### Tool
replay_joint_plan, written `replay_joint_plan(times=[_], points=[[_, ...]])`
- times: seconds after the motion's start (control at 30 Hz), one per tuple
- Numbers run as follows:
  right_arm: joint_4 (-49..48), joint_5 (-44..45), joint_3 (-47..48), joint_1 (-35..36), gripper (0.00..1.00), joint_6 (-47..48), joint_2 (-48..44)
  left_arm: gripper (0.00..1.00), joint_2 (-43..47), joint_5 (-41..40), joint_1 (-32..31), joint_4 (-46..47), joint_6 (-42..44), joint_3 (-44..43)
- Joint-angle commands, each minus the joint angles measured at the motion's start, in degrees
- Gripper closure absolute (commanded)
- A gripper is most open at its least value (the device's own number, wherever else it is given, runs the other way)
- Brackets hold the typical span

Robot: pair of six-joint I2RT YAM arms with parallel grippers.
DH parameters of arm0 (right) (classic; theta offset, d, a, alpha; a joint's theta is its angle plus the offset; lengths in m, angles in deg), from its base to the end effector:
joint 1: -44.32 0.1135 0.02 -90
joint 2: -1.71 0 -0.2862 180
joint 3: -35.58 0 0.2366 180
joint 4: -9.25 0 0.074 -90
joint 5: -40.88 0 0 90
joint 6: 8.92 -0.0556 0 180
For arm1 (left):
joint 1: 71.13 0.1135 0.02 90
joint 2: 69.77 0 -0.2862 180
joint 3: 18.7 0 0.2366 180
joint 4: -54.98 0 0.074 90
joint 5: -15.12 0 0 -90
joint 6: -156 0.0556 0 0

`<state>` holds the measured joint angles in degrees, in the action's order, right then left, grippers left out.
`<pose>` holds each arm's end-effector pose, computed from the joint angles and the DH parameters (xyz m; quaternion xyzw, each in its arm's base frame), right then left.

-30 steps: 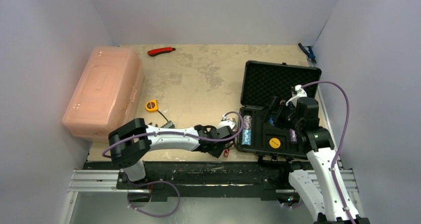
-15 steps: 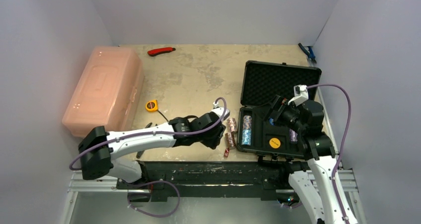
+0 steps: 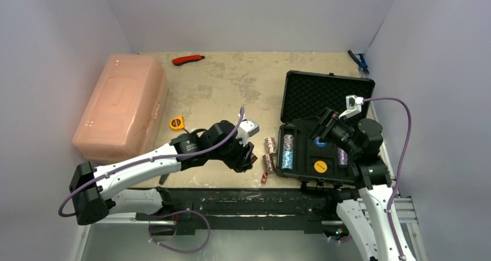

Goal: Pack up texas hold em set

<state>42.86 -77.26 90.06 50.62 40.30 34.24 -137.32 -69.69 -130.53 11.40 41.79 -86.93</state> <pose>0.1150 0.0391 0.3310 0.0762 0.7637 0.4175 0.4864 0.1189 -0.2109 0.2928 0.2941 0.8675 -0.2970 0.2699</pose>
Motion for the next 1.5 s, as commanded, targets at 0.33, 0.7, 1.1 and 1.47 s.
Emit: replay_joint_plan(times=[0.33,0.7,1.1,1.47], points=[[-24.34,-19.06,-4.0,0.31,0.01,-5.13,-3.13,1.0,4.81,20.37,1.25,7.59,1.18,-6.3],[-33.48,-19.36,-3.87,0.84,0.01,-8.92,-3.58,1.0,-0.21,27.5,1.93,12.68,-0.98,-14.91],[-50.45,-21.2,-7.36,0.9,0.02,-20.01,-4.32,1.0,-3.56,32.32,3.2,12.97,-1.79,-22.95],[-53.8,-19.29,-8.32,1.07,0.03,-25.55,-3.43,1.0,-6.36,30.28,6.29,13.02,-2.25,-29.86]])
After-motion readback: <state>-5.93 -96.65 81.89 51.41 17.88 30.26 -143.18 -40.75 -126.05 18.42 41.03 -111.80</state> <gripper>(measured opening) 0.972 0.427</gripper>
